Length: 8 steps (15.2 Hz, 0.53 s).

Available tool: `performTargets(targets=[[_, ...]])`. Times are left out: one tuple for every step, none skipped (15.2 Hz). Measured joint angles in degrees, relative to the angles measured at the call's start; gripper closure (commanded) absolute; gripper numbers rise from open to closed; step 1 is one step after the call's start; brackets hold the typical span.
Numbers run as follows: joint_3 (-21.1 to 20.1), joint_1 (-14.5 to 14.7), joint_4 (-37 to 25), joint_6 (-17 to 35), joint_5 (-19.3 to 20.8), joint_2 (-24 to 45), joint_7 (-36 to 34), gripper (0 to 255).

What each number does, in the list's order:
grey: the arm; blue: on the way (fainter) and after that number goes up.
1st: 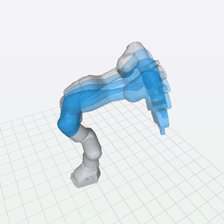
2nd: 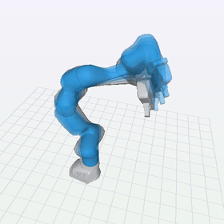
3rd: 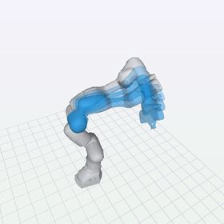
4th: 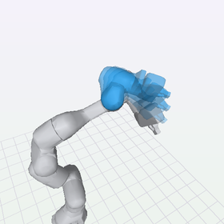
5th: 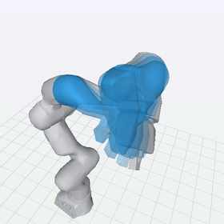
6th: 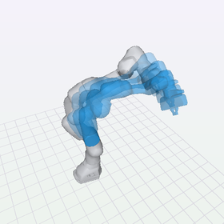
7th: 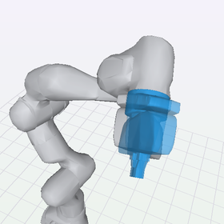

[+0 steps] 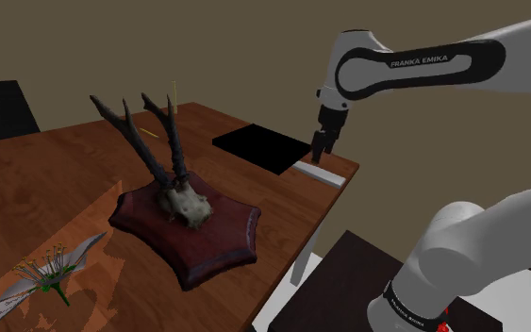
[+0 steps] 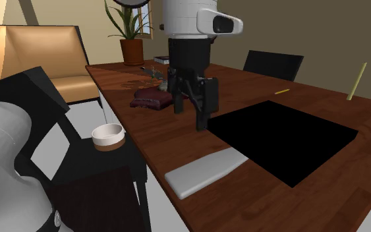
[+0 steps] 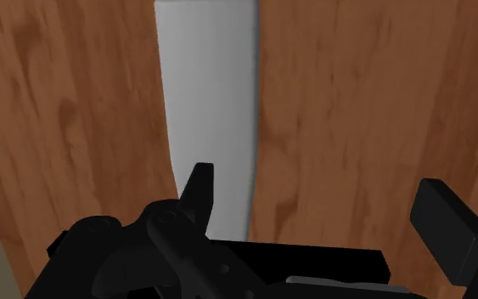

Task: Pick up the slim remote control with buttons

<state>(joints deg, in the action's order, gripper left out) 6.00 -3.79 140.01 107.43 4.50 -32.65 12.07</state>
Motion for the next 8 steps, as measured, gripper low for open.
performTargets(targets=[[1.15, -0.33, 0.09, 1.68, 0.44, 1.57, 1.52, 0], [1.89, -0.42, -0.06, 3.11, 0.60, 3.16, 2.61, 0], [2.65, -0.51, -0.29, 4.44, 0.72, 4.75, 3.74, 0], [3.53, -0.68, -0.41, 5.83, 0.88, 6.28, 5.00, 0], [4.37, -0.78, -0.90, 7.26, 0.91, 8.21, 6.26, 0], [5.08, -0.90, -1.36, 8.32, 0.94, 9.72, 7.34, 0], [5.43, -0.98, -1.20, 9.14, 0.98, 10.38, 7.87, 0], [5.62, -1.00, -0.90, 9.96, 0.98, 10.89, 8.12, 0]])
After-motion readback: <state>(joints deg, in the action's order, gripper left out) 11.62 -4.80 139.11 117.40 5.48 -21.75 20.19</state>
